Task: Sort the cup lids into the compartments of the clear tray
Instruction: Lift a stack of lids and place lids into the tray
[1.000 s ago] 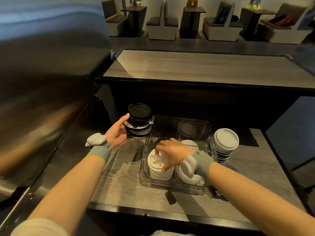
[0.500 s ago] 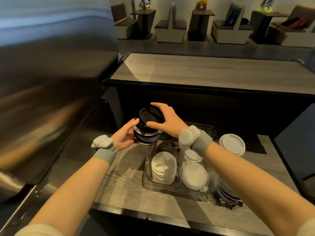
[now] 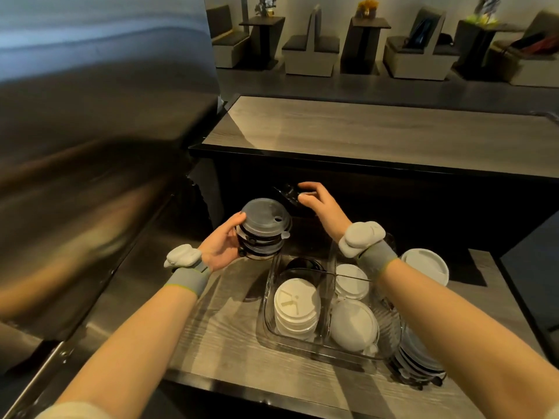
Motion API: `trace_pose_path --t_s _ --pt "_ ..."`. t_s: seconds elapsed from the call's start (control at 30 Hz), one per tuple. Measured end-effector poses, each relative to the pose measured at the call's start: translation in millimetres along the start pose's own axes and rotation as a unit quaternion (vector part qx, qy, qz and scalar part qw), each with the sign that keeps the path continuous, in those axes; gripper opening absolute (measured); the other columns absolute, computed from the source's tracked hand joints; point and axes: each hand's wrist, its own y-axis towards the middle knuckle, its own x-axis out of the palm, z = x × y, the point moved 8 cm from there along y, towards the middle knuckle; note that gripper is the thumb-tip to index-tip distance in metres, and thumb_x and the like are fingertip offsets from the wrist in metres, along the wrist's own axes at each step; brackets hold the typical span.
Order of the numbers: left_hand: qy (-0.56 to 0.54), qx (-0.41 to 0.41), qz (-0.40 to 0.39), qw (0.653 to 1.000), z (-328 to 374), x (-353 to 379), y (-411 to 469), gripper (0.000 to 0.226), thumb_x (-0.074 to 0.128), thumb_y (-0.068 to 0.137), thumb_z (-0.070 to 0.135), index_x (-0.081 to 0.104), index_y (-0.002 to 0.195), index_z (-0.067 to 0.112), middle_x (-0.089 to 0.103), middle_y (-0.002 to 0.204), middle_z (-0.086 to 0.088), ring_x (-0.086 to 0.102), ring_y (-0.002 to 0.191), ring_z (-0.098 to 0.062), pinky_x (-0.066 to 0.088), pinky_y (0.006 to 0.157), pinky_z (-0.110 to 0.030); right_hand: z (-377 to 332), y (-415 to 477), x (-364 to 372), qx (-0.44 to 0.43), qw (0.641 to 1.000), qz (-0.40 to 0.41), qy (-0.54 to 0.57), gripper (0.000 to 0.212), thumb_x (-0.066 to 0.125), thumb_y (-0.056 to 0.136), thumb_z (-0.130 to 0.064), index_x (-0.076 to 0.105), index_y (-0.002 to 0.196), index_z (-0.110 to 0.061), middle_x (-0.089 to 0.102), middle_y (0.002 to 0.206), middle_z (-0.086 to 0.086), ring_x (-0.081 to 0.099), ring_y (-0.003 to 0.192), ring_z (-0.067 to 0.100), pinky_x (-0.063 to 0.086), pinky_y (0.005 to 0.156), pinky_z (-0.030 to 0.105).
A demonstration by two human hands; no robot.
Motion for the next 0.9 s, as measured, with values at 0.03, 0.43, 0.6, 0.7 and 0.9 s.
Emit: trace_pose_path --t_s 0.03,0.43,0.6,0.7,0.9 --pt "-0.003 0.000 0.006 1.000 1 -5 1 0.029 0.043 0.093 0.030 0.058 0.113 0.015 0.076 0.086 -0.003 0.069 0.086 -0.020 0.057 0.073 -0.035 8 1 -4 0.012 1.000 -0.007 -0.025 0.033 0.051 0.092 -0.021 0.045 0.125 -0.015 0.053 0.113 0.005 0.054 0.096 0.006 0.045 0.091 0.014" --pt "-0.025 -0.013 0.031 0.999 10 -20 8 0.031 0.039 0.096 0.029 0.060 0.111 0.012 0.075 0.088 -0.006 0.071 0.083 -0.019 0.053 0.080 -0.037 119 0 29 0.065 0.813 -0.218 -0.536 0.054 0.068 0.078 -0.029 0.047 0.126 -0.018 0.054 0.123 0.012 0.054 0.110 0.033 0.048 0.090 0.040" --pt "-0.011 -0.016 0.017 1.000 9 -10 8 0.062 0.068 0.073 0.035 0.052 0.128 0.012 0.067 0.102 -0.010 0.063 0.097 -0.024 0.053 0.078 -0.038 112 9 25 0.084 0.848 -0.187 -0.489 0.038 0.064 0.083 -0.034 0.060 0.115 -0.014 0.065 0.112 0.011 0.061 0.103 0.028 0.051 0.087 0.038" --pt "-0.001 -0.021 -0.007 1.000 9 -1 10 0.077 0.083 0.051 0.038 0.057 0.120 0.014 0.070 0.101 -0.010 0.067 0.093 -0.023 0.058 0.071 -0.034 70 13 -1 0.046 0.948 -0.021 -0.315 0.031 0.052 0.092 -0.033 0.061 0.110 -0.008 0.066 0.107 0.014 0.062 0.098 0.025 0.050 0.086 0.037" --pt "0.085 -0.004 -0.014 0.996 7 14 12 0.052 0.056 0.075 0.040 0.055 0.125 0.023 0.069 0.108 -0.004 0.066 0.100 -0.020 0.054 0.074 -0.035 10 7 22 -0.038 0.979 -0.092 -0.177 0.066 0.061 0.084 -0.041 0.031 0.140 -0.027 0.036 0.143 -0.001 0.031 0.129 0.011 0.029 0.102 0.026"
